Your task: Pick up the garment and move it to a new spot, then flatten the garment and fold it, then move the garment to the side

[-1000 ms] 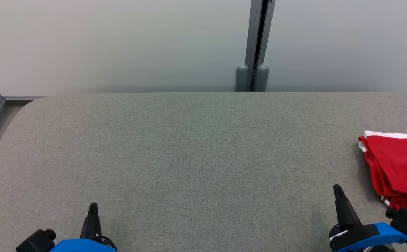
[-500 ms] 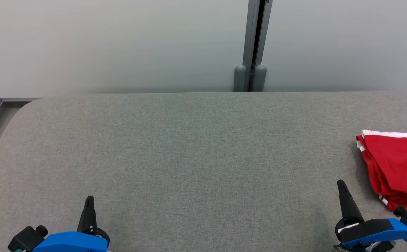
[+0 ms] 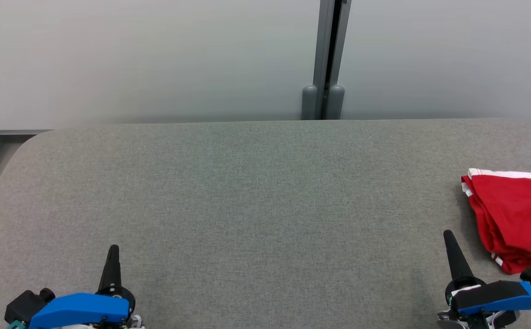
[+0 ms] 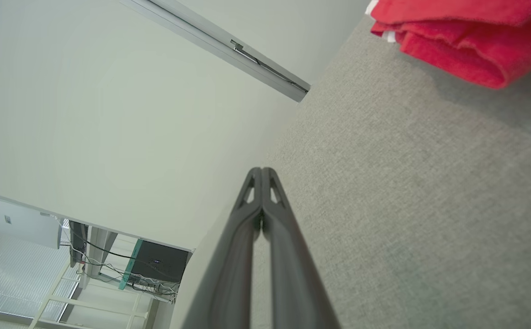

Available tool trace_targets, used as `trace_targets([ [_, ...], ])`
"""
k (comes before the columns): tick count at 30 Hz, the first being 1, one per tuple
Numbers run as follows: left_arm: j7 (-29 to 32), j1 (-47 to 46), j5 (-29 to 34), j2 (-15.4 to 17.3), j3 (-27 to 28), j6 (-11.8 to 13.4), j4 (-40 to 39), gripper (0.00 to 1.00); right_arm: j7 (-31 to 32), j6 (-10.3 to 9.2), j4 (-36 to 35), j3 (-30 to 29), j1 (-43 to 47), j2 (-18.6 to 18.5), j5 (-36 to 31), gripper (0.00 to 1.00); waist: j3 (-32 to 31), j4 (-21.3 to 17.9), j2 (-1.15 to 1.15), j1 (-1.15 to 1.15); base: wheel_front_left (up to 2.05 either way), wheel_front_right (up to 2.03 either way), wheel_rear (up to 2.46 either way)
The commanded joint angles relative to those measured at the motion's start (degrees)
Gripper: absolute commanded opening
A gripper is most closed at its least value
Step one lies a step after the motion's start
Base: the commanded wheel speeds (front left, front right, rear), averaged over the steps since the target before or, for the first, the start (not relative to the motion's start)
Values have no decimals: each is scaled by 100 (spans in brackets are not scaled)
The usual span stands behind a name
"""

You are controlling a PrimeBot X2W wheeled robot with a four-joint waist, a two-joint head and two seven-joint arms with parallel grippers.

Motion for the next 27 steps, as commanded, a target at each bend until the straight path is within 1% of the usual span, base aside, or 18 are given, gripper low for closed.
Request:
trace_targets([
  [1, 31, -128, -102, -1, 56, -48, -74, 0, 26, 2, -89, -28, -135, -21, 134, 0, -1, -3, 0, 0, 0, 0, 0],
  [27, 402, -325, -1233, -105, 384, -220, -132, 0, 387, 2, -194, -166, -218, -27, 1542, 0, -15, -90, 0, 0, 0, 0, 0],
])
